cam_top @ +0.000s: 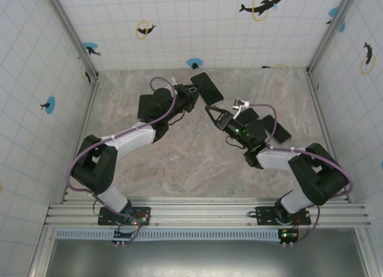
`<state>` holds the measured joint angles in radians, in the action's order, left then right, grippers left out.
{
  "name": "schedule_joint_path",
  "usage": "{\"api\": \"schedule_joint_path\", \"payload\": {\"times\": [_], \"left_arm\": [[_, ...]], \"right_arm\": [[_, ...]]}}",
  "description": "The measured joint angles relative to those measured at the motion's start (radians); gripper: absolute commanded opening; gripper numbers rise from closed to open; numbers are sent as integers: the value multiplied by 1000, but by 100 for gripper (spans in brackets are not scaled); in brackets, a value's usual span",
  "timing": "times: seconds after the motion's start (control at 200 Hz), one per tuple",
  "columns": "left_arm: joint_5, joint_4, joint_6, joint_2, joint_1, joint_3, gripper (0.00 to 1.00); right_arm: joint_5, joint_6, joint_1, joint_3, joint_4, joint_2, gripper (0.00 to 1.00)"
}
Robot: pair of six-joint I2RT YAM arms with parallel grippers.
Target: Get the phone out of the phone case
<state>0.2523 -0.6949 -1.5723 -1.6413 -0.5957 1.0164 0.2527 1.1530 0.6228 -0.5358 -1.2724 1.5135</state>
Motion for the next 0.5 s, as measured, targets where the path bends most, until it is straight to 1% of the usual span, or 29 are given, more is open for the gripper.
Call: {"api": "schedule_joint_path", "payload": {"times": [0.1, 0.245, 0.32, 0.41, 0.495], "left_arm": [[9, 1, -24, 0, 1, 0, 8], [70, -61, -87, 1, -8, 31, 7], [92, -93, -106, 3, -14, 51, 7], [107, -106, -108, 7, -15, 65, 7], [107, -106, -100, 12, -15, 65, 6]], "right_arm": [[25, -62, -4, -3, 29, -15, 3], [5, -133, -33, -5, 216, 8, 3], [-5, -155, -44, -5, 285, 12, 3], [-5, -170, -47, -5, 305, 12, 5], [-1, -180, -48, -4, 303, 11, 11]]}}
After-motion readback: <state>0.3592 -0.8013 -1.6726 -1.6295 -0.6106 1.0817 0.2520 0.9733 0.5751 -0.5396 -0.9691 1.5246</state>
